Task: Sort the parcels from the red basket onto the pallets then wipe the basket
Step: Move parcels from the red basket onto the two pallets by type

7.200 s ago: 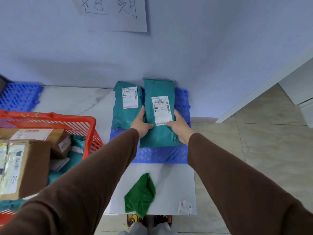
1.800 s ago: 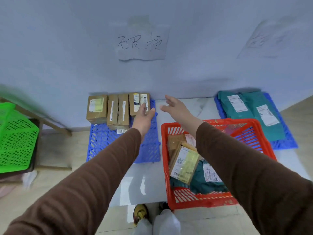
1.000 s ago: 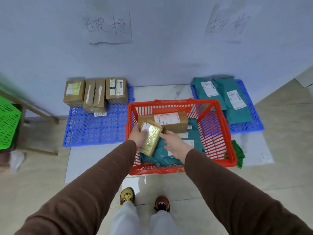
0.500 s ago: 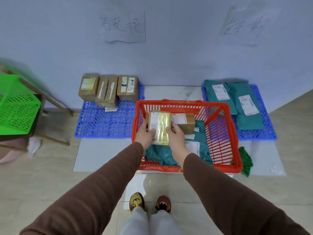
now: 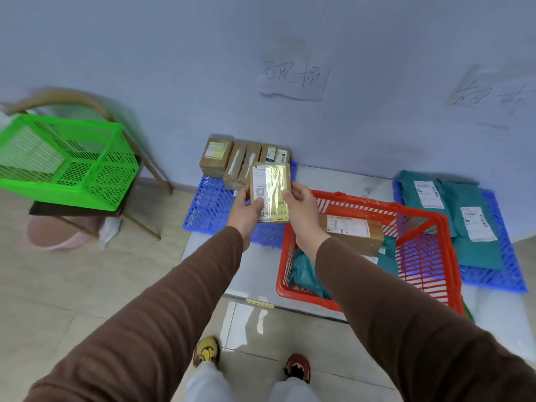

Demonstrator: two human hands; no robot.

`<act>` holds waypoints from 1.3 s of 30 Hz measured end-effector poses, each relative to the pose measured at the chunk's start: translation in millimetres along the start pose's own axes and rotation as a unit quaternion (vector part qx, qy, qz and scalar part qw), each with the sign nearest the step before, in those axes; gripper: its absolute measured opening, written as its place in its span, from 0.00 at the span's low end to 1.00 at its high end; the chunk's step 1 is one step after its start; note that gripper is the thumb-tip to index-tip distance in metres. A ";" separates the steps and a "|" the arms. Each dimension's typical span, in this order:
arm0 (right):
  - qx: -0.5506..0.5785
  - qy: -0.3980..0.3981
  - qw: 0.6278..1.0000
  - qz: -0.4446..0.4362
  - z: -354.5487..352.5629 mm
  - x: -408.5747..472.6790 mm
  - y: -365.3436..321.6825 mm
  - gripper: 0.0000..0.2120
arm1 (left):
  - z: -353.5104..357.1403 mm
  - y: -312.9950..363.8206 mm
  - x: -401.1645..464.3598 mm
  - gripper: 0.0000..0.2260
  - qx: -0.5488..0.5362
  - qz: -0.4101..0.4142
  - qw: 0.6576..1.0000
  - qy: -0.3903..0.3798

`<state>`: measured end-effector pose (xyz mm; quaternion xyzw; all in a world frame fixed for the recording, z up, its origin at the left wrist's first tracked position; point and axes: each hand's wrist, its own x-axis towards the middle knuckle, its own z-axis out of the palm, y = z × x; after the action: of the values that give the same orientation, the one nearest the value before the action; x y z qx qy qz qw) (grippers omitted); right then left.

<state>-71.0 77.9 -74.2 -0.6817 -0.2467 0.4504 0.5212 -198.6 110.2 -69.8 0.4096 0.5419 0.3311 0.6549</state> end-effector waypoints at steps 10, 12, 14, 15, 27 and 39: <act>0.007 0.044 0.997 0.059 167.0 -13.4 23.2 0.12 | -162.7 -1.4 54.6 0.29 0.043 -0.030 0.999 0.006; 0.013 0.056 0.996 0.073 197.7 -10.4 37.9 0.11 | -193.3 -11.4 69.6 0.31 0.055 -0.041 0.998 0.014; 0.019 0.064 0.994 0.087 224.2 -5.5 51.6 0.11 | -217.9 -17.5 82.5 0.27 0.057 -0.045 0.997 0.027; 0.024 0.067 0.993 0.091 235.3 -2.4 58.4 0.12 | -227.8 -20.8 89.8 0.24 0.062 -0.047 0.997 0.031; -0.008 0.027 0.993 0.119 305.9 85.9 124.9 0.22 | -281.6 -81.1 211.9 0.22 0.112 -0.060 0.992 -0.011; -0.034 0.014 0.985 0.170 318.7 146.4 161.1 0.29 | -284.8 -120.8 295.4 0.20 0.141 -0.088 0.985 -0.053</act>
<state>-300.9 297.5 -293.1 -0.7374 -0.1354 0.5141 0.4167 -422.2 366.2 -329.5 0.4658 0.5816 0.1704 0.6448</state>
